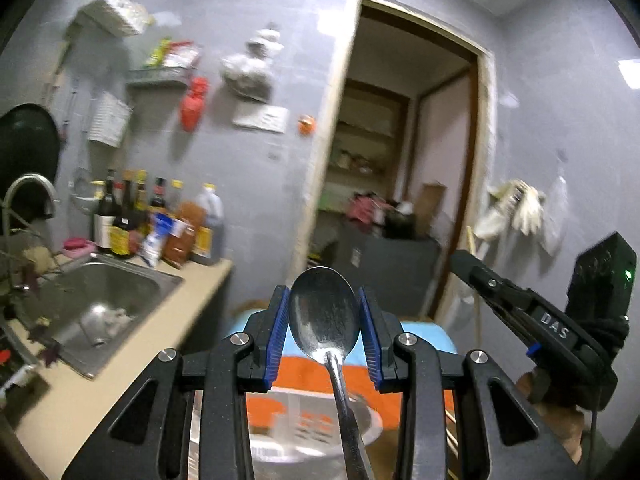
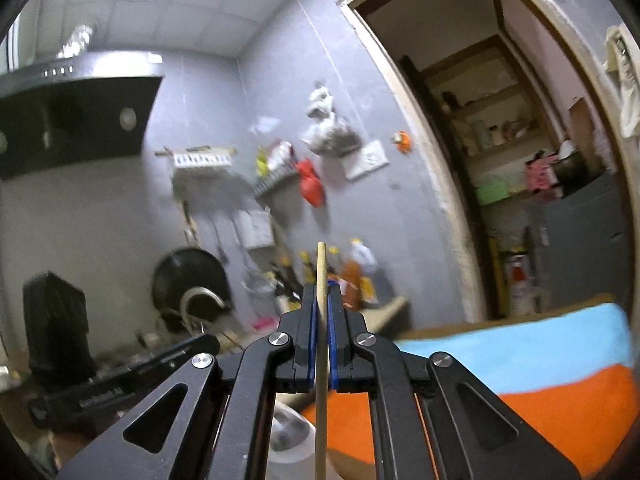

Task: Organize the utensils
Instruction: 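Carry the spoon and chopstick up and lower them into the white caddy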

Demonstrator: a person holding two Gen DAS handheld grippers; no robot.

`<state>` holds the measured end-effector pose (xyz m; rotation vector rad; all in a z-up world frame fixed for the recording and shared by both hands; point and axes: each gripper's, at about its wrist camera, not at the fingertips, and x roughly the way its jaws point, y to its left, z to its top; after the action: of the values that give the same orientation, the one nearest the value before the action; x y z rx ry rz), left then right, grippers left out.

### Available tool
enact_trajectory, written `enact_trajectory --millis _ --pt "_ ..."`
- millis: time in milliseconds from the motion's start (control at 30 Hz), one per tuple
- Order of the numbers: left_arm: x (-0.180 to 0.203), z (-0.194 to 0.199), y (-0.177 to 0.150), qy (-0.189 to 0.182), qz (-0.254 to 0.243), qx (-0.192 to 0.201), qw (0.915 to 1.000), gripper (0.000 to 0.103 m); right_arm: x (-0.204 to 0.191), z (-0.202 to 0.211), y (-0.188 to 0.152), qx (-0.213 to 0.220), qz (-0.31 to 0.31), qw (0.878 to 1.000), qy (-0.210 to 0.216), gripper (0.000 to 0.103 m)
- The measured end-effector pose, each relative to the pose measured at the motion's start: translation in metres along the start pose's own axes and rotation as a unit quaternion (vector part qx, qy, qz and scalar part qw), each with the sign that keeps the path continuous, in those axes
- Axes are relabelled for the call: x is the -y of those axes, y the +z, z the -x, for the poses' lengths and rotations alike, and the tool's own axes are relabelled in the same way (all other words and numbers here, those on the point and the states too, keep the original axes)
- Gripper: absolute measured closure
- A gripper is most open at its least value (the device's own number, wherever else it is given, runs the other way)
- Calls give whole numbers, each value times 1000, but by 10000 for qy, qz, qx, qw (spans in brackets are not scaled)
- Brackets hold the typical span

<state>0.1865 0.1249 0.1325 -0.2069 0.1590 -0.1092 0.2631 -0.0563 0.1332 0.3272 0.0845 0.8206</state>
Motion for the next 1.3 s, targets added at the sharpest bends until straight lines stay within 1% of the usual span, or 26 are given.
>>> enact_trajectory --millis 67,167,200,233,333,367,467,600,667,767,867,1033,1167,1300 --pt "-20 0 6 173 98 193 9996 74 -9 -18 1 179 5 9998 108 100" --pt "-48 -1 12 427 185 540 9975 74 -14 -35 0 394 -112 9990 204 100" --pt "-54 -2 11 462 185 619 9968 74 -14 -37 -2 455 -153 9986 216 100" --pt "-61 -3 10 500 184 802 9954 74 -15 -42 -3 531 -192 9982 208 100" --pt "-75 -6 6 708 120 963 9928 74 -15 -43 -6 801 -339 9961 113 100" --pt "-79 -8 5 726 144 994 9923 74 -16 -45 -6 887 -379 9953 65 100" --pt "-89 -14 -3 801 267 1079 9906 74 -21 -42 -10 1180 -377 9920 -262 100" --pt "-105 -11 -9 935 561 1370 9846 73 -35 -41 -18 1413 -124 9850 -980 100" --pt "-113 -8 -10 949 684 1485 9820 73 -41 -42 -23 1465 45 9815 -1232 100" --pt "-121 -1 -9 1032 703 1671 9780 73 -48 -44 -30 1494 328 9775 -1450 100" --pt "-129 -2 -9 1124 757 1695 9762 73 -53 -46 -36 1528 477 9744 -1581 100" --pt "-140 -11 -18 1169 953 1646 9748 73 -53 -48 -45 1530 505 9727 -1669 100" --pt "-137 -14 -27 1192 900 1670 9746 73 -62 -48 -49 1604 770 9677 -1787 100" --pt "-134 -18 -36 1206 785 1619 9763 73 -70 -51 -53 1537 1071 9631 -1934 100"
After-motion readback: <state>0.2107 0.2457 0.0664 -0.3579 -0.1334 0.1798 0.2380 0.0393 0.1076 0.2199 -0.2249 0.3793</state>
